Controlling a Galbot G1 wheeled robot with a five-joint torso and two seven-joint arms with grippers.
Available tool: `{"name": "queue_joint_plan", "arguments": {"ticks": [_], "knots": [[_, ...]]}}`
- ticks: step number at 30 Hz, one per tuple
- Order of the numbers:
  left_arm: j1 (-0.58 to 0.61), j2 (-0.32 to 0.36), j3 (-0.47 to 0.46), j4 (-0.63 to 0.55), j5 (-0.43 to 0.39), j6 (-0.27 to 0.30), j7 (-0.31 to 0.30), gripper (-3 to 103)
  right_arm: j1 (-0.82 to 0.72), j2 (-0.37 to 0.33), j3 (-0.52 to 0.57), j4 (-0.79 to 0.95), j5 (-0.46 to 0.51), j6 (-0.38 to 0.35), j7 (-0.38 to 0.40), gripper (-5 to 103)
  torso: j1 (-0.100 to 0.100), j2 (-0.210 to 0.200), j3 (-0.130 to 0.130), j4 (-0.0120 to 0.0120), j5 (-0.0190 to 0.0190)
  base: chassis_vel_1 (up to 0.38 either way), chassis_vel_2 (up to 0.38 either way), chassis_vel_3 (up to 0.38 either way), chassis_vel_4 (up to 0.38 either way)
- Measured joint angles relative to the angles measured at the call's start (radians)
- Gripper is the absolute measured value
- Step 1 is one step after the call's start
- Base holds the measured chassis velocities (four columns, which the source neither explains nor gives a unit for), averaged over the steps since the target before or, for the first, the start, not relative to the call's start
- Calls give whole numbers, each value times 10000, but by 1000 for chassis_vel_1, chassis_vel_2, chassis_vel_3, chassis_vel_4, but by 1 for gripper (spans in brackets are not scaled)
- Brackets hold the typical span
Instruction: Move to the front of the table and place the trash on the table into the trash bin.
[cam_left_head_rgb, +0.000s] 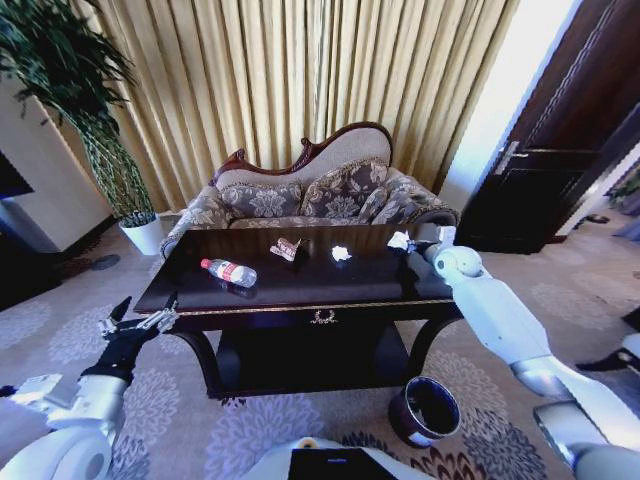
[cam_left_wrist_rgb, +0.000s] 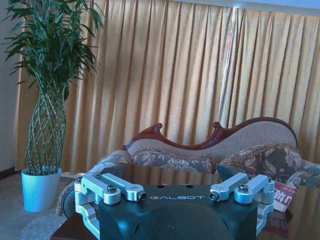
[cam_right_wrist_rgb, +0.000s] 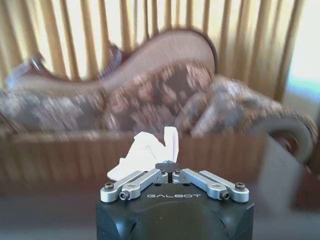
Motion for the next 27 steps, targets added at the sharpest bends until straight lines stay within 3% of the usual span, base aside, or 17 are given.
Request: {"name": "queue_joint_plan", "arguments": {"ticks": [4,6,7,10,14,20,27], "knots": [[-102,64,2,0,-106,-1,-42,100,-1138,-390,886,1568,314,85,4,0,0,1,-1,-4,1,0,0,0,0],[-188,118,13,0,-156,-1,-55,100,-2335,-747,1977,2933,490,96,6,0,0,1,-2,-9,-2,0,0,0,0],[-188,118,13,0,-156,-1,-55,100,-2335,-747,1977,2933,490,96,6,0,0,1,-2,-9,-2,0,0,0,0],[-249,120,29,0,-188,0,-54,100,-3922,-991,3390,4540,580,181,17,0,-1,1,-3,-6,3,0,0,0,0],[-310,119,48,0,-204,2,-53,100,-5024,-956,4060,5330,510,375,187,0,-2,1,-3,-7,0,0,0,0,0],[-546,285,74,0,-408,80,-101,100,-7019,7,5393,6979,163,506,777,0,-1,1,-1,-2,1,0,0,0,0],[-651,438,29,0,-550,184,-175,100,-9158,1115,6360,8288,-908,1046,505,0,-2,2,-2,-7,0,0,0,0,0]]}}
